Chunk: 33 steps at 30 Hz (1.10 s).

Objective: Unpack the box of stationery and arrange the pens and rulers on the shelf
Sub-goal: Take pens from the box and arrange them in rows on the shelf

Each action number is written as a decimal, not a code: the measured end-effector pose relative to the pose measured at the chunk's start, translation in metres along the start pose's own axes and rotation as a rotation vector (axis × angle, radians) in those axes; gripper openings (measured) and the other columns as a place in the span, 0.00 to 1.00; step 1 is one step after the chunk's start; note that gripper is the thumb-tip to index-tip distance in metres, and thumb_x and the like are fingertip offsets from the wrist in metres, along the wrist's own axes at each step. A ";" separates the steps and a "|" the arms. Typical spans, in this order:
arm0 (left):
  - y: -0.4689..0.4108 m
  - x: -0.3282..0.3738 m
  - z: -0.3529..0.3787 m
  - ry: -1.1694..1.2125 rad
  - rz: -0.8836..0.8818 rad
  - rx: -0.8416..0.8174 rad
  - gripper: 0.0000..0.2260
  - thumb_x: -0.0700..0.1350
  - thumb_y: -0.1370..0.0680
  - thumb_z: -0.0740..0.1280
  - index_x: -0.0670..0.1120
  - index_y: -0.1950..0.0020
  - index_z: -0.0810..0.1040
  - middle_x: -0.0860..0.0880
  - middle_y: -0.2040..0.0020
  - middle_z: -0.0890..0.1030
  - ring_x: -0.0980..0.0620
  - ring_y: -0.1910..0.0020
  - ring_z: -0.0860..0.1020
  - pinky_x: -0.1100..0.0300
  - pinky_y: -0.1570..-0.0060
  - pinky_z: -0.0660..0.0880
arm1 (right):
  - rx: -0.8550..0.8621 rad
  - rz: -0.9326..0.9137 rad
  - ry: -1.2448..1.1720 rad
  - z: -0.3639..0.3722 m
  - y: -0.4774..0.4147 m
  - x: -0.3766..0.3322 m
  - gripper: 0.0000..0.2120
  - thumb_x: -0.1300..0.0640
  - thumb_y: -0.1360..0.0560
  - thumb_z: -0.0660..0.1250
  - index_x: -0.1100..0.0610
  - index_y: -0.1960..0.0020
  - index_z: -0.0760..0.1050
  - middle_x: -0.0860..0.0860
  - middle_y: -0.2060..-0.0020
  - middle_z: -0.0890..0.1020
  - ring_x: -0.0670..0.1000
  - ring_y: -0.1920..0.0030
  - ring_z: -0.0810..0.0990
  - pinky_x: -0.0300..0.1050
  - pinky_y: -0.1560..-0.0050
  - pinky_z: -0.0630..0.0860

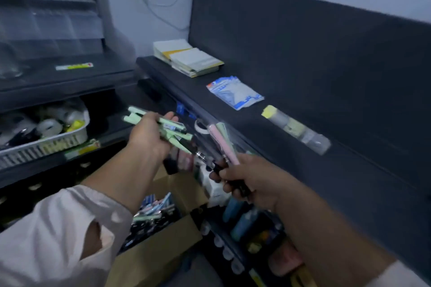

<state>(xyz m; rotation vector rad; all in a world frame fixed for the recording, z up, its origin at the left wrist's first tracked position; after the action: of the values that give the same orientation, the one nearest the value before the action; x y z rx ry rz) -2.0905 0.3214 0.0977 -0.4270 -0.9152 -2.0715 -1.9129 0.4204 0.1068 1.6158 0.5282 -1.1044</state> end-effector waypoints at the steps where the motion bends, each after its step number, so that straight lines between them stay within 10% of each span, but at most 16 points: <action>1: 0.007 -0.004 0.005 -0.003 -0.019 -0.006 0.09 0.42 0.18 0.54 0.42 0.54 0.72 0.48 0.56 0.78 0.53 0.57 0.77 0.53 0.49 0.73 | 0.037 -0.005 -0.019 -0.007 0.013 0.001 0.07 0.67 0.24 0.65 0.56 0.51 0.72 0.56 0.58 0.83 0.46 0.73 0.76 0.35 0.76 0.68; 7: 0.076 -0.064 0.052 -0.195 -0.176 -0.127 0.09 0.44 0.20 0.59 0.45 0.60 0.73 0.51 0.70 0.77 0.55 0.71 0.75 0.62 0.73 0.73 | 0.291 -0.086 -0.222 -0.064 0.119 0.022 0.06 0.66 0.23 0.64 0.57 0.53 0.72 0.54 0.62 0.84 0.47 0.71 0.76 0.35 0.75 0.70; 22: 0.379 -0.346 0.109 -0.781 -0.418 -0.822 0.05 0.41 0.22 0.66 0.45 0.59 0.76 0.49 0.63 0.79 0.55 0.73 0.71 0.61 0.72 0.68 | 0.780 -0.278 -0.768 -0.206 0.402 0.180 0.07 0.67 0.23 0.62 0.56 0.48 0.71 0.53 0.67 0.84 0.46 0.74 0.79 0.33 0.76 0.71; 33: 0.521 -0.471 0.131 -0.891 -0.441 -0.978 0.06 0.41 0.24 0.67 0.39 0.52 0.81 0.45 0.63 0.81 0.48 0.69 0.74 0.56 0.67 0.75 | 0.832 -0.336 -0.762 -0.275 0.521 0.266 0.09 0.66 0.23 0.63 0.60 0.43 0.72 0.56 0.62 0.83 0.54 0.64 0.80 0.39 0.73 0.75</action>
<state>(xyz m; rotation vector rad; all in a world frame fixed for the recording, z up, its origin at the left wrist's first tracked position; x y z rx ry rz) -1.3922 0.4626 0.1559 -1.9079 -0.3624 -2.6707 -1.2684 0.4440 0.1474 1.6073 -0.2269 -2.2557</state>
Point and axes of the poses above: each hand's wrist, its own y-axis away from the middle knuckle, its own z-axis out of the palm, x = y × z, the point moved 1 cm from there along -y, towards the middle knuckle
